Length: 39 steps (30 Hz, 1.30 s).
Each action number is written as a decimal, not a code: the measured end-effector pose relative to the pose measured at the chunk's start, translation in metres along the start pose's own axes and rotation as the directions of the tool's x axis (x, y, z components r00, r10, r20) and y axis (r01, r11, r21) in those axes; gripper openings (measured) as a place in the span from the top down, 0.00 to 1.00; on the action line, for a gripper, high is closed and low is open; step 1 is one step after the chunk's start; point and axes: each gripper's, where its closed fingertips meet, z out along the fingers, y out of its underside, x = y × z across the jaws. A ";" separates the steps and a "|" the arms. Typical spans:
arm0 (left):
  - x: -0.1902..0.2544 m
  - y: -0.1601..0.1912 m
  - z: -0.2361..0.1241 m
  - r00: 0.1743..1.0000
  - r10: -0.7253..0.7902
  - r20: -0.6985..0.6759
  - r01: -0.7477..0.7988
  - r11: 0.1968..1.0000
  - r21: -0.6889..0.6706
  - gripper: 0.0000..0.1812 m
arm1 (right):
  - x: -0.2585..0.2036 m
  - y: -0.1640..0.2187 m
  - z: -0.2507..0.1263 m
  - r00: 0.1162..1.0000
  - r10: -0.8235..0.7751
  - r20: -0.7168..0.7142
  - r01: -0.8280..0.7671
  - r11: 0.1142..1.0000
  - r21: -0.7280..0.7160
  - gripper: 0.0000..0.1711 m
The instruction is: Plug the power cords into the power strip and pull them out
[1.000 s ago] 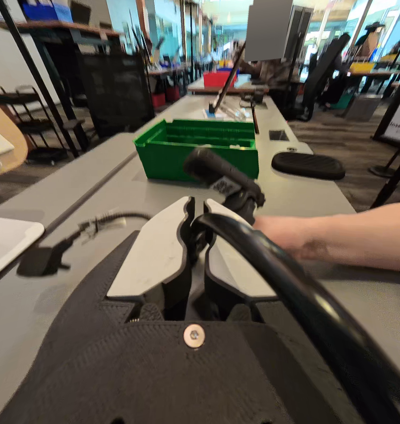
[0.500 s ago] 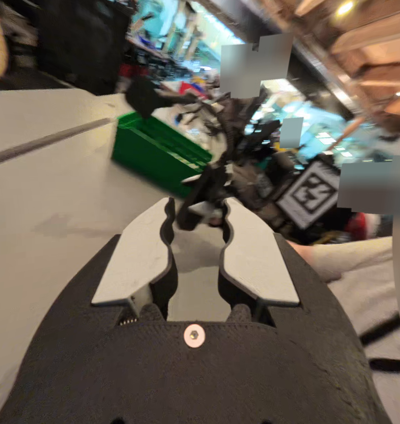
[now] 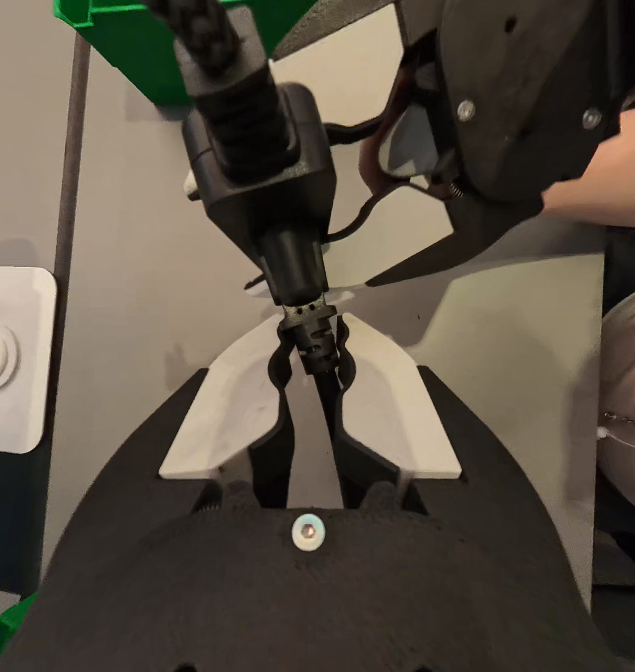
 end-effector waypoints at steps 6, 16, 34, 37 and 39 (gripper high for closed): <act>-0.013 0.021 0.014 0.994 -0.062 0.092 0.067 0.997 -0.048 0.90 | 0.008 -0.014 -0.044 0.915 0.320 0.247 -0.375 0.899 0.225 0.62; 0.002 0.026 0.056 0.981 -0.170 0.095 0.184 0.969 -0.163 0.90 | 0.009 0.027 -0.011 0.784 0.561 0.266 -0.585 0.811 0.017 0.82; 0.004 0.043 0.098 0.955 -0.286 0.082 0.297 0.910 -0.287 0.89 | -0.004 0.078 -0.002 0.817 0.548 0.181 -0.533 0.837 -0.127 0.77; 0.004 0.042 0.099 0.951 -0.301 0.070 0.308 0.910 -0.278 0.89 | 0.008 0.076 0.000 0.776 0.619 0.125 -0.620 0.784 -0.033 0.82; 0.001 0.044 0.099 0.958 -0.272 0.095 0.288 0.908 -0.305 0.89 | 0.006 0.076 0.006 0.728 0.668 0.154 -0.669 0.741 -0.048 0.83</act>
